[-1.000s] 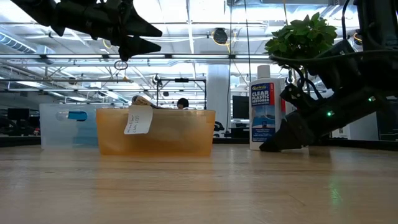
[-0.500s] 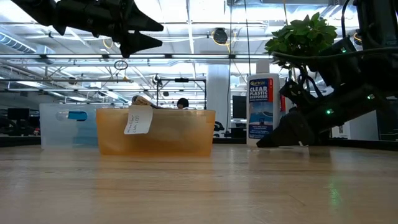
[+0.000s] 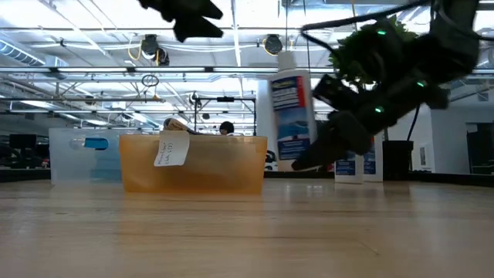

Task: Pick & Place Kitchen Items
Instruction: Put the plastic restorer bottle into the transparent bin

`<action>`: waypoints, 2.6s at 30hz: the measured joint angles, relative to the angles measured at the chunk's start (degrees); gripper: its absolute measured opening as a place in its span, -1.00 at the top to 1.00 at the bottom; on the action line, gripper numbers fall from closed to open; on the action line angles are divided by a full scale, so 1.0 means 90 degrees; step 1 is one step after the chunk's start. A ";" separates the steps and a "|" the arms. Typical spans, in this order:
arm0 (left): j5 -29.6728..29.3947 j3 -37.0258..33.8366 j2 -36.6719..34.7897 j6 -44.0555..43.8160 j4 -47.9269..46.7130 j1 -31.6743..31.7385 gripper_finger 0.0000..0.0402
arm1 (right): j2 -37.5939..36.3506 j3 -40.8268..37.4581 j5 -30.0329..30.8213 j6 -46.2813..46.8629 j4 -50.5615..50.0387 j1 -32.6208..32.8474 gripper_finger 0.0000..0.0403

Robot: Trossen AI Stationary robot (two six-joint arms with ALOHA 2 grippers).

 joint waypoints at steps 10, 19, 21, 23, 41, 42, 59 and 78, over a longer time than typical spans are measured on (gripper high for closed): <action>0.0629 0.1154 0.1814 0.0802 -0.0360 -0.0474 -0.35 | 0.0008 0.0801 -0.0409 0.0208 -0.1341 0.0047 0.54; 0.0627 0.1202 0.2268 0.0907 0.0017 -0.0332 -0.35 | 0.0018 0.0791 -0.0408 0.0213 -0.1456 0.0061 0.55; 0.0634 0.1202 0.2275 0.0901 0.0032 -0.0297 -0.35 | 0.0018 0.0791 -0.0410 0.0214 -0.1453 0.0061 0.55; 0.0625 0.1204 0.2320 0.0923 0.0047 -0.0277 -0.35 | 0.0018 0.0791 -0.0403 0.0183 -0.1432 0.0061 0.55; 0.0678 0.1190 0.2440 0.0895 0.0326 -0.0175 -0.29 | -0.0002 0.0804 -0.0405 0.0163 -0.1371 0.0087 0.55; 0.0678 0.1190 0.2440 0.0877 0.0315 -0.0174 -0.25 | -0.0002 0.0804 -0.0405 0.0163 -0.1372 0.0087 0.55; 0.0153 0.1174 0.2020 0.0814 0.0074 -0.0154 0.44 | -0.0138 0.0811 -0.0311 0.0341 -0.1395 0.0081 0.18; -0.1357 0.1192 -0.0596 0.0789 -0.1104 0.2327 0.44 | -0.2120 0.0051 -0.0379 0.1026 -0.1940 0.0087 -0.28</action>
